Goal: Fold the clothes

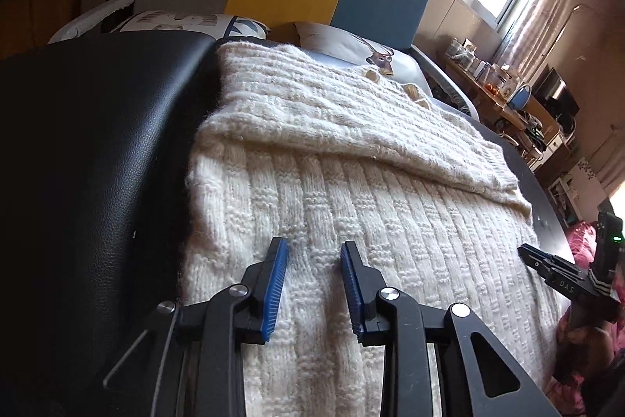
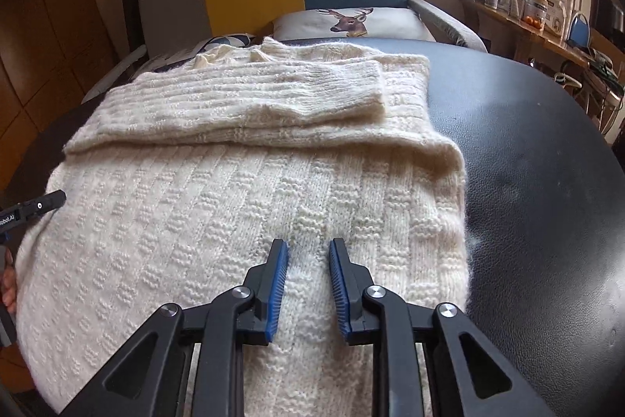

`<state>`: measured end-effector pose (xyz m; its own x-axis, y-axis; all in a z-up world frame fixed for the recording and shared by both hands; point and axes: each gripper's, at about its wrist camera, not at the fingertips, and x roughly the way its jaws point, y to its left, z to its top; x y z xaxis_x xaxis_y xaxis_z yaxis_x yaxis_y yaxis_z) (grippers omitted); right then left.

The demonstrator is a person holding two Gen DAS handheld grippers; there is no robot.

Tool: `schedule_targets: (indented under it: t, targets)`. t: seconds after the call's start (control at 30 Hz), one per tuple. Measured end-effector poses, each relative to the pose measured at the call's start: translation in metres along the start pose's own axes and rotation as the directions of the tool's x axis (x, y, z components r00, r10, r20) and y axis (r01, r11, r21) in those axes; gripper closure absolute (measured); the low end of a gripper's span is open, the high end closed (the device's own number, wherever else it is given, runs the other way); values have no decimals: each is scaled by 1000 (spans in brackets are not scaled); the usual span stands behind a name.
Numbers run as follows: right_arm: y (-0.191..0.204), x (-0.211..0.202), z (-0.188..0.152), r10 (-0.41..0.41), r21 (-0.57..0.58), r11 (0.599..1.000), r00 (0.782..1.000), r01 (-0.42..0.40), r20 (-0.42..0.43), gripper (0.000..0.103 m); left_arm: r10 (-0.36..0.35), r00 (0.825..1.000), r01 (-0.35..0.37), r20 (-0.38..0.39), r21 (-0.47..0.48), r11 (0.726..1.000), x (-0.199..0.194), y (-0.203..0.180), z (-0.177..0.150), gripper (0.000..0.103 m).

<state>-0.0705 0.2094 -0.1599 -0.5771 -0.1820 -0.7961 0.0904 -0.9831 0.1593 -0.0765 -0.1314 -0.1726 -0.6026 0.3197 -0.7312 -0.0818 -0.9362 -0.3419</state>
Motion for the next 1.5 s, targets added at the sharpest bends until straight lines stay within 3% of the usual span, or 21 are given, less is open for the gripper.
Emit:
schedule_targets:
  t: [0.07, 0.17, 0.37, 0.47, 0.6, 0.67, 0.83, 0.93, 1.13, 1.2, 1.23, 1.27, 1.37, 1.5]
  targets:
    - [-17, -11, 1, 106, 97, 990, 994, -102, -35, 81, -11, 1000, 11, -8, -18, 1000, -12, 4, 2, 73]
    - [-52, -39, -15, 240, 248, 941, 971, -232, -4, 81, -66, 998, 67, 5, -63, 996, -40, 15, -5, 66]
    - [-119, -85, -85, 311, 472, 838, 950, -273, -4, 80, -101, 995, 99, -11, -99, 990, -82, 39, -45, 60]
    - [-135, -95, -119, 396, 550, 766, 918, -333, 4, 77, -132, 990, 127, -45, -105, 986, -92, 46, -69, 54]
    - [-130, -90, -134, 489, 562, 718, 872, -411, 12, 77, -172, 983, 166, -61, -93, 982, -101, 46, -93, 45]
    - [-126, -87, -139, 528, 563, 697, 849, -443, 15, 77, -192, 980, 188, -56, -71, 980, -104, 42, -99, 33]
    - [-114, -74, -130, 567, 545, 680, 823, -491, 34, 77, -198, 979, 196, -47, -37, 980, -105, 32, -104, 18]
    - [-106, -70, -126, 570, 521, 687, 820, -507, 47, 77, -190, 981, 189, -48, -31, 982, -102, 27, -103, 12]
    - [-102, -66, -131, 566, 563, 643, 818, -519, 106, 76, -131, 989, 133, -67, 25, 991, -97, 16, -101, 12]
    - [-102, -65, -135, 567, 578, 620, 812, -531, 137, 76, -126, 990, 127, -70, 13, 992, -96, 15, -99, 25]
    - [-100, -65, -136, 566, 565, 625, 811, -538, 145, 76, -127, 989, 128, -72, 4, 992, -96, 15, -98, 41]
    - [-96, -68, -134, 556, 509, 670, 819, -541, 139, 77, -123, 989, 122, -77, -7, 992, -94, 16, -97, 56]
    - [-80, -76, -131, 509, 371, 771, 851, -518, 129, 76, -122, 988, 118, -93, -43, 992, -91, 21, -95, 61]
    - [-84, -71, -128, 531, 425, 740, 841, -521, 107, 76, -141, 983, 130, -122, -93, 987, -88, 27, -91, 61]
